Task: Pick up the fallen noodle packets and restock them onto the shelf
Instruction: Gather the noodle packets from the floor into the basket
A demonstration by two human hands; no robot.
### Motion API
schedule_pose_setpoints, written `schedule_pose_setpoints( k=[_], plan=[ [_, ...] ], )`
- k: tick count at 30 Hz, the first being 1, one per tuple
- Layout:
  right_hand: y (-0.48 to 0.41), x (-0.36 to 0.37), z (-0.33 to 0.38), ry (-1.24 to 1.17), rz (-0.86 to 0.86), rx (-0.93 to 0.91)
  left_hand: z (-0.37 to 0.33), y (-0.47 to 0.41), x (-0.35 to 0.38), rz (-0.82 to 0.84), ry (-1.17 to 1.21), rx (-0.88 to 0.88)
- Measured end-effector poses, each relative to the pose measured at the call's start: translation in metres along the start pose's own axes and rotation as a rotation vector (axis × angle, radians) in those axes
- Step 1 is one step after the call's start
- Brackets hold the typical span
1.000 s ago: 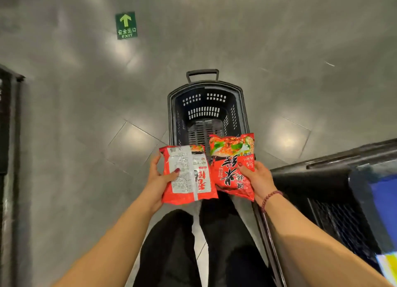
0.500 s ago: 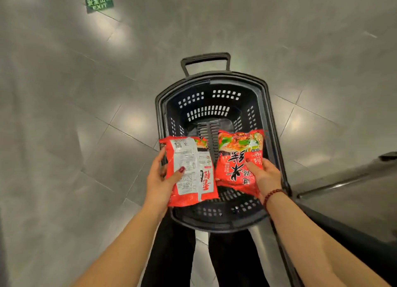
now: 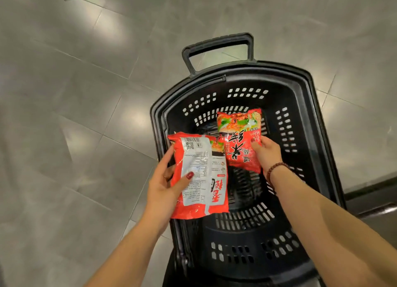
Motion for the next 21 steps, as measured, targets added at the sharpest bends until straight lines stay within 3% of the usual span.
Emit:
schedule_pose_setpoints(
  k=[4,9,13,21],
  plan=[
    [-0.003,0.002,-0.001,-0.103,0.024,0.043,0.001,-0.003,0.014,0.047,-0.025,0.014],
    [0.038,0.018,-0.040,-0.110,0.314,0.242,0.012,-0.007,0.045,0.088,-0.014,-0.026],
    [0.073,0.022,-0.055,-0.195,0.442,0.242,0.026,-0.016,0.067,0.063,0.023,-0.074],
    [0.044,-0.003,-0.035,-0.212,0.124,0.049,0.012,-0.039,0.086,0.182,-0.148,0.009]
  ],
)
Point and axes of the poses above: each hand's wrist, its own y-axis away from the middle knuckle, its own x-axis out of the palm, z = x × y, the point moved 9 cm from there along -y, towards the middle knuckle, and after that the axes turned 12 degrees about x, right-handed, at the moved point
